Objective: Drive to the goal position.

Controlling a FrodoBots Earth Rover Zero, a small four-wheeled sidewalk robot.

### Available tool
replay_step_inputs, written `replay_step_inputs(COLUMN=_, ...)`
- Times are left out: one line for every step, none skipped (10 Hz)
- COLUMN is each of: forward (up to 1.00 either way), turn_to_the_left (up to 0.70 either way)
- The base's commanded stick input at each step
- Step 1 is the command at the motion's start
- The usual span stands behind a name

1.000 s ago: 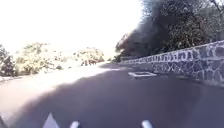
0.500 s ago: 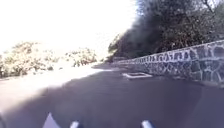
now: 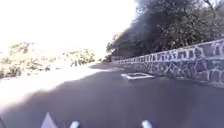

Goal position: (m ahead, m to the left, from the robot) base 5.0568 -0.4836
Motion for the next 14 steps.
replay_step_inputs(forward=0.7, turn_to_the_left=0.0)
replay_step_inputs(forward=0.7, turn_to_the_left=0.0)
replay_step_inputs(forward=0.7, turn_to_the_left=0.0)
replay_step_inputs(forward=0.7, turn_to_the_left=0.0)
replay_step_inputs(forward=0.7, turn_to_the_left=0.0)
replay_step_inputs(forward=0.7, turn_to_the_left=0.0)
replay_step_inputs(forward=0.7, turn_to_the_left=0.0)
replay_step_inputs(forward=0.7, turn_to_the_left=0.0)
replay_step_inputs(forward=0.7, turn_to_the_left=0.0)
replay_step_inputs(forward=0.7, turn_to_the_left=0.0)
replay_step_inputs(forward=0.7, turn_to_the_left=0.0)
replay_step_inputs(forward=0.7, turn_to_the_left=0.0)
replay_step_inputs(forward=0.7, turn_to_the_left=0.0)
replay_step_inputs(forward=0.7, turn_to_the_left=0.0)
